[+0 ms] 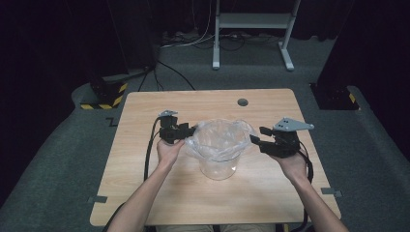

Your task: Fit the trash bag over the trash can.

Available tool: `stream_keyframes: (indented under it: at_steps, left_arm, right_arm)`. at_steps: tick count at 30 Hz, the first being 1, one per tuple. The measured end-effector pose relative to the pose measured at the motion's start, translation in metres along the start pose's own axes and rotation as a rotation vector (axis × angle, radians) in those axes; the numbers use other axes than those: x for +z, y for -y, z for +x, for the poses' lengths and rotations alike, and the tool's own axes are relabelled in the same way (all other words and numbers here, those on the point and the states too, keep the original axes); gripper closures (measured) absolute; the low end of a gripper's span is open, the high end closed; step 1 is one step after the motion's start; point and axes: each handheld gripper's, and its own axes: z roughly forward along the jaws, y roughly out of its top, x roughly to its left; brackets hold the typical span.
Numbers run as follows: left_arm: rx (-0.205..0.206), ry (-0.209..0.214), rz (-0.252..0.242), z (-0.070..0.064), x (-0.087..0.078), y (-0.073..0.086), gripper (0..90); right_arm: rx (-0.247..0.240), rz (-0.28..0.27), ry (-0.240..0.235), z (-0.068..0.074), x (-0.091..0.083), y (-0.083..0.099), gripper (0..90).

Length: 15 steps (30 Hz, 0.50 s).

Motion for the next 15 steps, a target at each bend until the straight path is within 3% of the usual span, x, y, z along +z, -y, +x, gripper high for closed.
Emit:
stream_keyframes:
  at_steps: [9,15]
  left_arm:
    - [0.008,-0.008,-0.032,-0.006,-0.011,-0.002,33.6]
    - [0.003,-0.004,-0.049,-0.004,-0.021,-0.001,31.0]
  right_arm:
    - [-0.049,-0.073,-0.041,0.015,-0.019,-0.011,48.6]
    - [-0.056,-0.093,-0.063,0.016,-0.019,-0.015,48.6]
